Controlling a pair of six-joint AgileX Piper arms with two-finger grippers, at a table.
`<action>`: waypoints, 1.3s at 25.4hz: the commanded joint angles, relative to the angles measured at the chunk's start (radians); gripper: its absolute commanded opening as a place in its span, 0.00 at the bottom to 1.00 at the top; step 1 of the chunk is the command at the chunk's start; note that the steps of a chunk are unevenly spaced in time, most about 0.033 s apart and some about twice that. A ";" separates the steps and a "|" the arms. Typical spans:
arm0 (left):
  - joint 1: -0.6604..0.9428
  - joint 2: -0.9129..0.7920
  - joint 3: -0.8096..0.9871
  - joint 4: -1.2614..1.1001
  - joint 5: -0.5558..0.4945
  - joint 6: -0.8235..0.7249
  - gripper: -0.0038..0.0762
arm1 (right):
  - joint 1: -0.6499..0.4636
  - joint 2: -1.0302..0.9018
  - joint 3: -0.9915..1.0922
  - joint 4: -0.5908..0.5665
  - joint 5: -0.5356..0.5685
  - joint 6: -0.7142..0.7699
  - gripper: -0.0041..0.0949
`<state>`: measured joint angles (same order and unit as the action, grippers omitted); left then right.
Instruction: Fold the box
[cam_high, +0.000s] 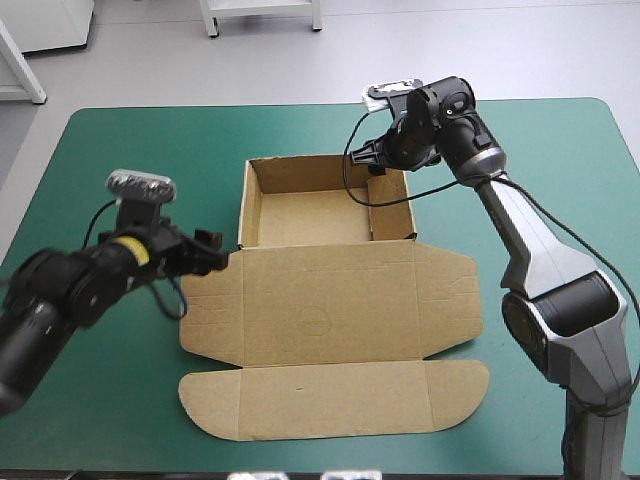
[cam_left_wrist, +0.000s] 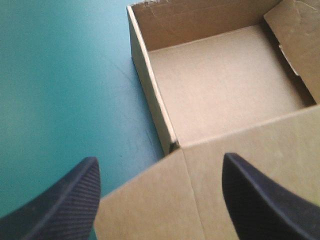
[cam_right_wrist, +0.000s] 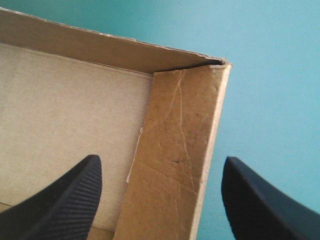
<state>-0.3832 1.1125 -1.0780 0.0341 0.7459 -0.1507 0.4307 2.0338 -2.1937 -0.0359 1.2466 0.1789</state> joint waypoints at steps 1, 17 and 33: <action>-0.007 -0.335 0.203 -0.021 -0.105 -0.013 0.66 | -0.005 -0.076 -0.029 -0.004 0.000 -0.012 0.67; -0.007 -0.798 0.416 0.138 -0.009 -0.149 0.66 | -0.074 0.043 0.039 0.053 0.000 0.014 0.67; -0.007 -0.753 0.418 0.134 -0.043 -0.149 0.66 | -0.074 0.069 0.039 0.095 0.000 -0.017 0.04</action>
<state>-0.3832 0.3432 -0.6333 0.1613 0.7792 -0.2928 0.3607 2.1663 -2.1322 0.0513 1.2423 0.1841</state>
